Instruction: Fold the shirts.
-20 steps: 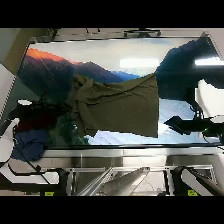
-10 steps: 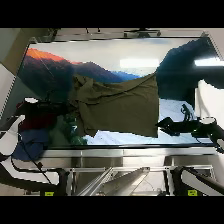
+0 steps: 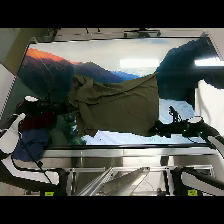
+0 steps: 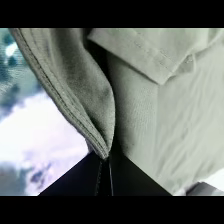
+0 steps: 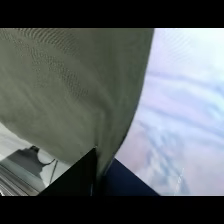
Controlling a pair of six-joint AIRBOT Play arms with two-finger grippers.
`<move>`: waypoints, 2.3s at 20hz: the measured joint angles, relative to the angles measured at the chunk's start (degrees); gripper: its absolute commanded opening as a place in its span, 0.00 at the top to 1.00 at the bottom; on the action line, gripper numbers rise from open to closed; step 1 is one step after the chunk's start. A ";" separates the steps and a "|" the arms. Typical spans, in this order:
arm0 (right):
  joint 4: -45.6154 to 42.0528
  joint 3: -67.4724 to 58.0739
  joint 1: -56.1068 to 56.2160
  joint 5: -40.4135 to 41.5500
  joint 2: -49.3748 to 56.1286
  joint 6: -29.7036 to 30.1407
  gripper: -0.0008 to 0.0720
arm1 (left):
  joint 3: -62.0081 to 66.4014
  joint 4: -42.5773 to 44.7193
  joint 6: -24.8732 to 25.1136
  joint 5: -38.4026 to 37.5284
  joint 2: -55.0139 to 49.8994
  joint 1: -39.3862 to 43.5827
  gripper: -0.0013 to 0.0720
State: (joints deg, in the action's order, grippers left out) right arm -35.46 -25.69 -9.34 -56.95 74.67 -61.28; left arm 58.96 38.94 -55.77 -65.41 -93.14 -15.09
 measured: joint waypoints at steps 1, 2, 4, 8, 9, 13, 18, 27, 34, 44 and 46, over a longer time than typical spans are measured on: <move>0.20 -0.44 0.09 -0.17 0.02 0.57 0.96 | 0.61 0.00 0.00 -0.79 -0.02 -0.02 0.94; 0.44 -1.25 0.09 -0.72 -0.07 0.98 0.96 | 1.62 -0.09 0.00 -2.27 -0.02 -0.07 0.94; 1.66 -4.90 -0.59 -2.75 -1.42 2.01 0.96 | 4.72 -2.40 -0.02 -7.21 0.33 -0.39 0.95; 9.75 -19.39 -3.85 -12.02 -11.28 3.61 0.97 | 12.96 -17.27 1.01 -19.89 6.67 -1.09 0.95; 12.41 -24.24 -5.20 -13.75 -14.75 4.07 0.96 | 15.45 -22.64 1.75 -22.49 9.42 -1.16 0.95; 22.27 -45.40 -12.68 -16.31 -26.38 6.47 0.97 | 27.74 -46.66 5.03 -28.52 21.31 -2.58 0.95; 26.36 -67.01 -24.28 -12.61 -33.73 7.39 0.97 | 42.86 -71.91 6.75 -29.83 33.03 -14.95 0.94; 24.81 -69.20 -25.55 -14.36 -28.15 2.73 0.97 | 36.24 -63.30 -0.76 -26.58 40.94 -38.16 0.94; 11.19 -46.90 -7.98 -9.64 -15.58 2.80 0.97 | 16.24 -27.45 0.94 -14.99 29.90 -10.08 0.94; 20.39 -42.60 -3.08 4.57 24.98 17.44 0.97 | 27.98 -16.63 3.28 -6.36 -17.31 -1.46 0.95; 23.15 -48.35 -3.04 2.54 31.45 18.45 0.97 | 36.13 -17.90 1.92 -8.04 -23.69 -1.88 0.95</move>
State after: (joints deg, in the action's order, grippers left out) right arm -12.32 -74.04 -12.38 -54.41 106.13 -42.83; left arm 95.09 21.04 -53.84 -73.45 -116.84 -16.97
